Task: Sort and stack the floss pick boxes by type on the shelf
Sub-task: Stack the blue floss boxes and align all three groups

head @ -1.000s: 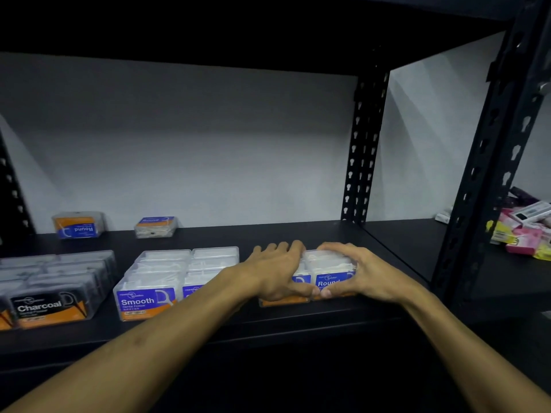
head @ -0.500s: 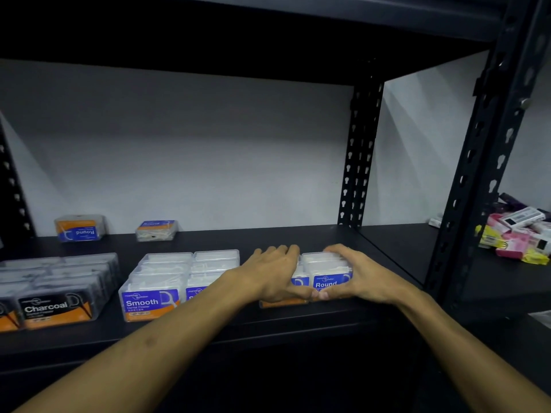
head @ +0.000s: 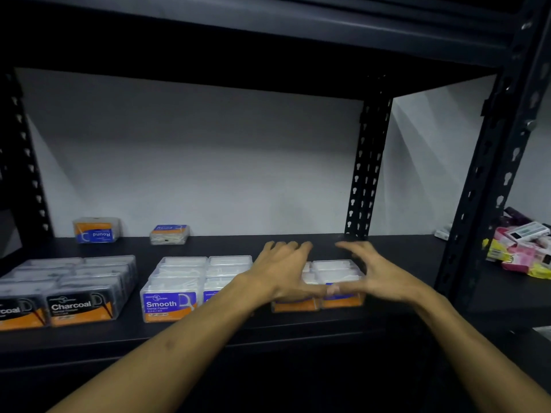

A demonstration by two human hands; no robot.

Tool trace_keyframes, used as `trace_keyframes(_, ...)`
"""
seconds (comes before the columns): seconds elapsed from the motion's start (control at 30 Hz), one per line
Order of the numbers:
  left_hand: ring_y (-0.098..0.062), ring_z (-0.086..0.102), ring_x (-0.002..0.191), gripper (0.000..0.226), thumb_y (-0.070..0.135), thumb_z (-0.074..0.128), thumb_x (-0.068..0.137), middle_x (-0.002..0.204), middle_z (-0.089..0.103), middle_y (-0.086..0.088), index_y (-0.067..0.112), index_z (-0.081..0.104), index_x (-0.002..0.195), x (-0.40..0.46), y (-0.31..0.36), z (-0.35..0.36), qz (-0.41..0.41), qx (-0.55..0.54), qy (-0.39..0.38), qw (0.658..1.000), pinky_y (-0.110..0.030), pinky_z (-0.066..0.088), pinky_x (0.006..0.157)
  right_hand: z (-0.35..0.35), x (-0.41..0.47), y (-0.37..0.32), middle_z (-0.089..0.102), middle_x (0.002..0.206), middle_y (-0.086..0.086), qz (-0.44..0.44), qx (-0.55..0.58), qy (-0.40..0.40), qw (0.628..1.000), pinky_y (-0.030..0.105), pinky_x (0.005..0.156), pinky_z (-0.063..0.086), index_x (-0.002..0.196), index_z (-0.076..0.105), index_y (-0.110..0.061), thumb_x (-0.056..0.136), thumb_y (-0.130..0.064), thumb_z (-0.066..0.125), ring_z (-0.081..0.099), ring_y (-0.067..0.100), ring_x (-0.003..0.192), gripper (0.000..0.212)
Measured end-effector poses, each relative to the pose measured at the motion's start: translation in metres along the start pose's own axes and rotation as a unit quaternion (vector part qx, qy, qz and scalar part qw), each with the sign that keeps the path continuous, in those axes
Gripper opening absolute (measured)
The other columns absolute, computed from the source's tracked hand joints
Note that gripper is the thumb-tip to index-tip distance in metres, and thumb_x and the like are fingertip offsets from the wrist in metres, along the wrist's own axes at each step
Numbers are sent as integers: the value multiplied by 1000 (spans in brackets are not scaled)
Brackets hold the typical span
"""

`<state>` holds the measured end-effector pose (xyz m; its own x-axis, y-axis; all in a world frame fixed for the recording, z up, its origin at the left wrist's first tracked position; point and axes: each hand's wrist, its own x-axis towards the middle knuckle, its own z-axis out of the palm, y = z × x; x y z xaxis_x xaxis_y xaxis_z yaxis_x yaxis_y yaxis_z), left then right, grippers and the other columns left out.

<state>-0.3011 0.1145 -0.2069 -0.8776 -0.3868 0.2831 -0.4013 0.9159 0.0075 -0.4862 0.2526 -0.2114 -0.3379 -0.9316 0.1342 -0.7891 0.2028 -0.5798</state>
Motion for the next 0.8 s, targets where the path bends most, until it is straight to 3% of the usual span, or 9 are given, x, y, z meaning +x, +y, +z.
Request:
trace_keyframes(0.07, -27, 55, 124, 102, 88, 43, 73, 140, 56, -8, 19, 37, 148, -3, -6, -17, -5, -27, 43, 999, -45, 40, 107, -11, 0, -9, 29, 143, -16, -1, 18, 29, 999, 37, 111, 38, 147, 34, -43, 46, -87, 70, 33, 6, 133, 116)
trace_keyframes(0.13, -24, 55, 125, 88, 78, 50, 80, 142, 55, -5, 21, 39, 147, -7, -19, -33, -12, -44, 67, 997, -43, 43, 105, -16, 6, -21, 33, 145, -13, -2, 26, 49, 998, 41, 111, 39, 145, 37, -44, 52, -88, 66, 35, 9, 135, 107)
trace_keyframes(0.23, -23, 55, 125, 73, 66, 55, 87, 145, 53, -3, 24, 41, 145, -14, -50, -53, -44, -64, 78, 994, -42, 46, 102, -9, 20, -43, 38, 148, -7, -18, 11, 65, 998, 40, 110, 39, 144, 40, -38, 73, -64, 72, 40, 14, 136, 83)
trace_keyframes(0.33, -23, 53, 127, 67, 59, 58, 88, 146, 52, -2, 25, 44, 143, -29, -96, -66, -94, -68, 74, 990, -42, 46, 102, 7, 46, -69, 46, 140, -5, -39, -15, 64, 997, 32, 99, 42, 142, 44, -33, 80, -52, 74, 47, 13, 126, 71)
trace_keyframes(0.5, -24, 53, 126, 57, 51, 62, 89, 145, 52, -2, 27, 48, 139, -64, -190, -80, -188, -65, 48, 979, -44, 46, 104, 50, 109, -116, 54, 134, -3, -71, -58, 25, 995, 30, 94, 48, 138, 47, -29, 85, -47, 71, 54, 15, 115, 61)
trace_keyframes(0.63, -26, 56, 122, 52, 40, 66, 90, 139, 58, -6, 20, 54, 136, -90, -265, -93, -249, -56, 22, 967, -34, 43, 102, 86, 159, -159, 54, 134, 0, -92, -104, -37, 990, 28, 91, 44, 138, 47, -25, 90, -46, 65, 54, 15, 110, 54)
trace_keyframes(0.8, -27, 54, 124, 49, 32, 64, 93, 143, 53, -7, 17, 52, 139, -113, -346, -89, -312, -64, -6, 948, -33, 40, 103, 130, 211, -202, 50, 143, 5, -105, -151, -95, 978, 32, 103, 41, 143, 45, -19, 97, -39, 59, 52, 22, 124, 52)
